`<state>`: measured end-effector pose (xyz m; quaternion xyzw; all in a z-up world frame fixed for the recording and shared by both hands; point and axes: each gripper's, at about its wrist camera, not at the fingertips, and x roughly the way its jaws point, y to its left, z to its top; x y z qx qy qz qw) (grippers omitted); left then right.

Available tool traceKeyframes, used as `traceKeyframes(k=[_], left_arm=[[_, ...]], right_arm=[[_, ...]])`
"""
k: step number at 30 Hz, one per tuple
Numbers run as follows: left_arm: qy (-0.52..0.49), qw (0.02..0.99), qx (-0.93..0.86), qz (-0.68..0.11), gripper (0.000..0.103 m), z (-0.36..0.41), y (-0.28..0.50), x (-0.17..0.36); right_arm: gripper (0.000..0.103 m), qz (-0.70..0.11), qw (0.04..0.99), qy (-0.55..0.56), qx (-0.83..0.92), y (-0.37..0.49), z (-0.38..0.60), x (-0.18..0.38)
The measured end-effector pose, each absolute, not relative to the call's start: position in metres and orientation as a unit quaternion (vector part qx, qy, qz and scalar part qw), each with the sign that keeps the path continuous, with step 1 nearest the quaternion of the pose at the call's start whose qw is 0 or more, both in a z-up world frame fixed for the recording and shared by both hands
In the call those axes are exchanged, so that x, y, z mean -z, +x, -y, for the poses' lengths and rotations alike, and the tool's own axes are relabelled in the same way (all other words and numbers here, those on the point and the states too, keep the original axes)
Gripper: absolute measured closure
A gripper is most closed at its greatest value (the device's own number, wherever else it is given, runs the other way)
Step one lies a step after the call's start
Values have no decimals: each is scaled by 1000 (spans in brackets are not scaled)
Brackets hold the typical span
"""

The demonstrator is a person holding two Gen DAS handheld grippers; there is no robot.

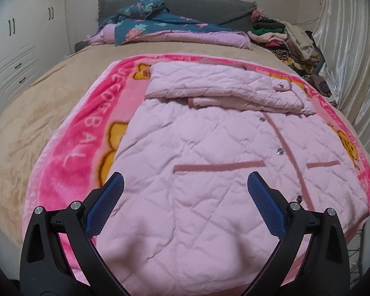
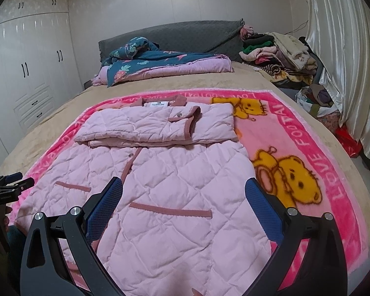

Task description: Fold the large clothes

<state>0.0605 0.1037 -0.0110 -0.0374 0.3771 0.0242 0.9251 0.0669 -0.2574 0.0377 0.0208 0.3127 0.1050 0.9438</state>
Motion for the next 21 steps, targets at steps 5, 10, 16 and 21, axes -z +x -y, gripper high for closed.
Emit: traceKeyframes(k=[5, 10, 16, 21], left_arm=[[-40, 918, -36, -393, 9, -114, 55, 25], [-52, 911, -38, -408, 9, -123, 51, 33], [-74, 899, -47, -428, 9, -137, 45, 46], [-98, 889, -55, -443, 9, -149, 40, 55]], right_arm=[[4, -321, 941, 21, -103, 65, 261, -31], [4, -330, 938, 20, -101, 65, 264, -24], [4, -347, 933, 20, -95, 62, 270, -10], [4, -366, 927, 18, -83, 60, 280, 5]])
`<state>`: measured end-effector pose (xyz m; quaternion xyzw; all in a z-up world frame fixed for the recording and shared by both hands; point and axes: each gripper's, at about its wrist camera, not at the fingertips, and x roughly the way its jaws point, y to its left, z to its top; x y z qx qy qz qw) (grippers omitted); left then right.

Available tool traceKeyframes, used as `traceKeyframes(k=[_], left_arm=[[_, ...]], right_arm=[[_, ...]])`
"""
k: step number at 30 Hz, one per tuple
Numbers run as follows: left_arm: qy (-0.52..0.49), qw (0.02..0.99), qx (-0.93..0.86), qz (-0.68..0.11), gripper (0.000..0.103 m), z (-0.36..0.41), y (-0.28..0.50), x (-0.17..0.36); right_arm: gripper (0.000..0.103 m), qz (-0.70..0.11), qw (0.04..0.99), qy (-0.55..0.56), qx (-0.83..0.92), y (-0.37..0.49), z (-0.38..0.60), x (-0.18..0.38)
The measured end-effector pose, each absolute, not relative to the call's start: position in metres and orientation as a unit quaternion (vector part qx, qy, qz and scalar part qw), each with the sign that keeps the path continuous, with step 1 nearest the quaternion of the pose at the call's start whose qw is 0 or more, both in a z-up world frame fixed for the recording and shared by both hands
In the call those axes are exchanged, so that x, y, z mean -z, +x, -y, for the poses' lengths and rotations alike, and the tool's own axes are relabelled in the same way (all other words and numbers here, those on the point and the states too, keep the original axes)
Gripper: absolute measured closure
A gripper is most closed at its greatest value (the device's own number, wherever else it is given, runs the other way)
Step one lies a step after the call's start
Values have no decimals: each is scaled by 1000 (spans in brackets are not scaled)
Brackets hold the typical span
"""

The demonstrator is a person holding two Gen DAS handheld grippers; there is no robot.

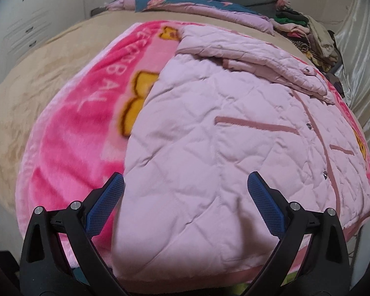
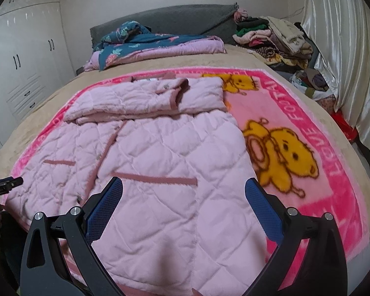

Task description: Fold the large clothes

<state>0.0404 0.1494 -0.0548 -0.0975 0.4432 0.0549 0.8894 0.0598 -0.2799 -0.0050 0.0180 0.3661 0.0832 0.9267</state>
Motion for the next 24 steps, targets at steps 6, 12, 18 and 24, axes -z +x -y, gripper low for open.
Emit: traceKeyframes(k=[6, 12, 18, 24], left_arm=[[-134, 876, -51, -461, 9, -162, 39, 65], [-131, 872, -41, -470, 9, -161, 35, 69], [-153, 860, -51, -485, 9, -173, 28, 75], [-159, 845, -28, -510, 9, -172, 36, 85]], right_arm=[[4, -386, 919, 25, -70, 57, 294, 21], [4, -408, 911, 20, -64, 52, 304, 35], [4, -427, 902, 23, -56, 46, 317, 50], [4, -440, 895, 34, -60, 38, 329, 59]])
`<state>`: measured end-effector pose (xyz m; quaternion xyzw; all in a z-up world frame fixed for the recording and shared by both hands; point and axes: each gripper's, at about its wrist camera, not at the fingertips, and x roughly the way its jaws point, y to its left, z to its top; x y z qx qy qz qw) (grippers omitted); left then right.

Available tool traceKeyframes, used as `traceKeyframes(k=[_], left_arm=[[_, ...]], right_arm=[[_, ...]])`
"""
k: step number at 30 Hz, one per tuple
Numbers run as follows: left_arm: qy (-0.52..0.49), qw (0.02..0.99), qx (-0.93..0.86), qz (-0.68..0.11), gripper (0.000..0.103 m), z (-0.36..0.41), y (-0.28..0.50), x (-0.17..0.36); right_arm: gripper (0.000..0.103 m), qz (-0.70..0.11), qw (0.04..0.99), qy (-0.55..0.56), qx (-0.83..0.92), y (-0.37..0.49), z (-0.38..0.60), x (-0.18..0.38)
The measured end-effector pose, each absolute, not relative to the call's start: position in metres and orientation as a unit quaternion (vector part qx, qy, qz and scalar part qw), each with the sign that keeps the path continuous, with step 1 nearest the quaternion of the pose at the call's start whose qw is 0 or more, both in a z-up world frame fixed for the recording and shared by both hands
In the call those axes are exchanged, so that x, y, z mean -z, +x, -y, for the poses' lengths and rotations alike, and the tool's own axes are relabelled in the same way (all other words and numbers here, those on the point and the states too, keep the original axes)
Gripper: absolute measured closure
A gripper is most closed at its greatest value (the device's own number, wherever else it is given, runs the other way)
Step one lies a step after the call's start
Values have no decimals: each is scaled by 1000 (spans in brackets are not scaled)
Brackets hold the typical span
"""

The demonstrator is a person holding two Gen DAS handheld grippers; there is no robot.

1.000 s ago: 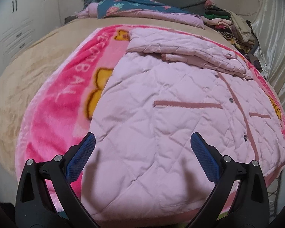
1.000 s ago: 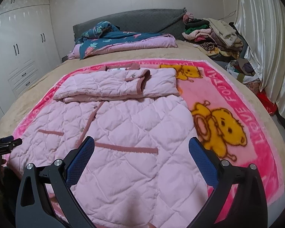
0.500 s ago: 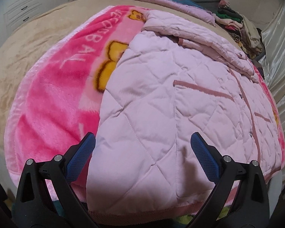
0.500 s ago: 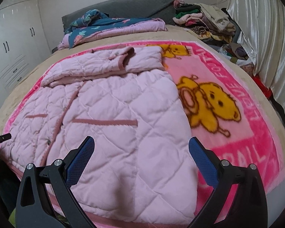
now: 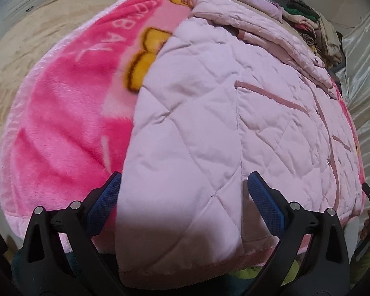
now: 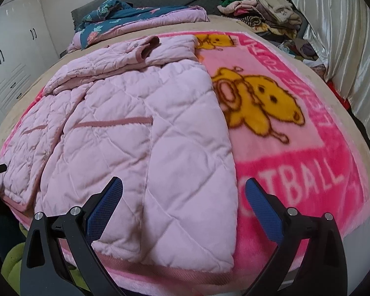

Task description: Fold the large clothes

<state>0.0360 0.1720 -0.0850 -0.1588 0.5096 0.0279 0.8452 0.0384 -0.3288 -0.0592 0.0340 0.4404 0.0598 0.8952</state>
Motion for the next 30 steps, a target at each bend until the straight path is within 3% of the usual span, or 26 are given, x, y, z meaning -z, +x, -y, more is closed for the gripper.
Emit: traceKeyframes(k=[18, 19, 21, 25, 29, 30], left_arm=[[-142, 841, -14, -522, 9, -160, 41, 89], [-140, 841, -14, -522, 9, -159, 41, 89], [-131, 843, -14, -521, 9, -155, 41, 88], [-128, 847, -10, -516, 9, -153, 40, 87], [-132, 853, -2, -505, 9, -152, 37, 84], [-134, 855, 0, -501, 10, -152, 36, 83]], right_arm=[[5, -496, 853, 110, -116, 8, 352, 104], [7, -491, 855, 113, -120, 6, 352, 103], [35, -485, 854, 122, -148, 3, 348, 101], [62, -460, 865, 114, -164, -1, 343, 85], [64, -441, 870, 124, -182, 1, 346, 72], [60, -445, 867, 124, -185, 2, 345, 74]])
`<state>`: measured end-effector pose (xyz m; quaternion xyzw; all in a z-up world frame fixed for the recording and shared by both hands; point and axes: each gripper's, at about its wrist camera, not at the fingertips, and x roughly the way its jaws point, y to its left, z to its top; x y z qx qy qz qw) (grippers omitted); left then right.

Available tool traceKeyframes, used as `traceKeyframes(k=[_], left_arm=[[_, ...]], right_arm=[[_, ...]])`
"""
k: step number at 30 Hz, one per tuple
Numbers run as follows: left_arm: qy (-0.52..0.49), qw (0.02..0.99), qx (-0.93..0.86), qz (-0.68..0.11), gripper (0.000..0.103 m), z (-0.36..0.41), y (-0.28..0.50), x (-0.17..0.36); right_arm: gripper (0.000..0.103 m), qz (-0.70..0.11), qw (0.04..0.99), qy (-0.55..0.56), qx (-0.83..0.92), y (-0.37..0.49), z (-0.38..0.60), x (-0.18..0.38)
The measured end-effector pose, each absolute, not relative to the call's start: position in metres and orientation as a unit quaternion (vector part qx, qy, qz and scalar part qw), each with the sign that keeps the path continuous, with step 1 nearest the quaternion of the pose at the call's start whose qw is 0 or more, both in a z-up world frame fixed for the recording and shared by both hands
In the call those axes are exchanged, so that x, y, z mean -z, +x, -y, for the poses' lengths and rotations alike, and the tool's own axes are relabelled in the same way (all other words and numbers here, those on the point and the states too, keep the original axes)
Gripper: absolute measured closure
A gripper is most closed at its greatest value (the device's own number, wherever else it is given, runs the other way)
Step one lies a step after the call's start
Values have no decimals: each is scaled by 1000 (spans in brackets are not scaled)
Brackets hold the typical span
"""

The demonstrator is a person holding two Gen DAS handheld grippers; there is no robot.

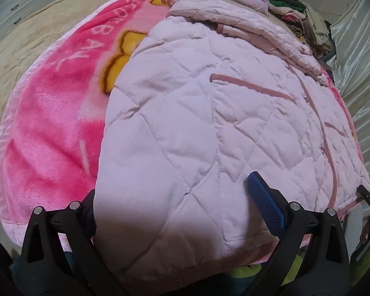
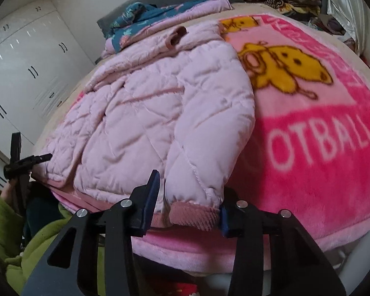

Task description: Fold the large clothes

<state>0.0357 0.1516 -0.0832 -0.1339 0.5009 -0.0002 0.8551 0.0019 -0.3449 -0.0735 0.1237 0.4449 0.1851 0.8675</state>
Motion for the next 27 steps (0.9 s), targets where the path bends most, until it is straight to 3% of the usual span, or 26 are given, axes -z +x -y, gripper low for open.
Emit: traceKeyframes(k=[3, 7, 9, 12, 14, 17, 27], left_arm=[[-134, 858, 2, -496, 19, -150, 34, 82], [-120, 861, -9, -494, 35, -145, 30, 81], [-111, 864, -9, -491, 42, -141, 28, 79], [-103, 872, -15, -479, 59, -139, 23, 75], [-101, 877, -17, -470, 70, -140, 19, 72], [-97, 885, -11, -454, 78, -139, 15, 64], [-94, 909, 2, -406, 86, -140, 15, 31]], right_arm=[[41, -468, 857, 117, -180, 3, 342, 89], [37, -468, 859, 131, -164, 4, 340, 101], [48, -458, 865, 122, -166, 2, 337, 97], [80, -435, 876, 118, -171, -1, 338, 83], [83, -414, 881, 137, -182, 0, 344, 70], [84, -383, 894, 136, -190, 1, 343, 49], [85, -311, 918, 147, -197, 23, 338, -5]])
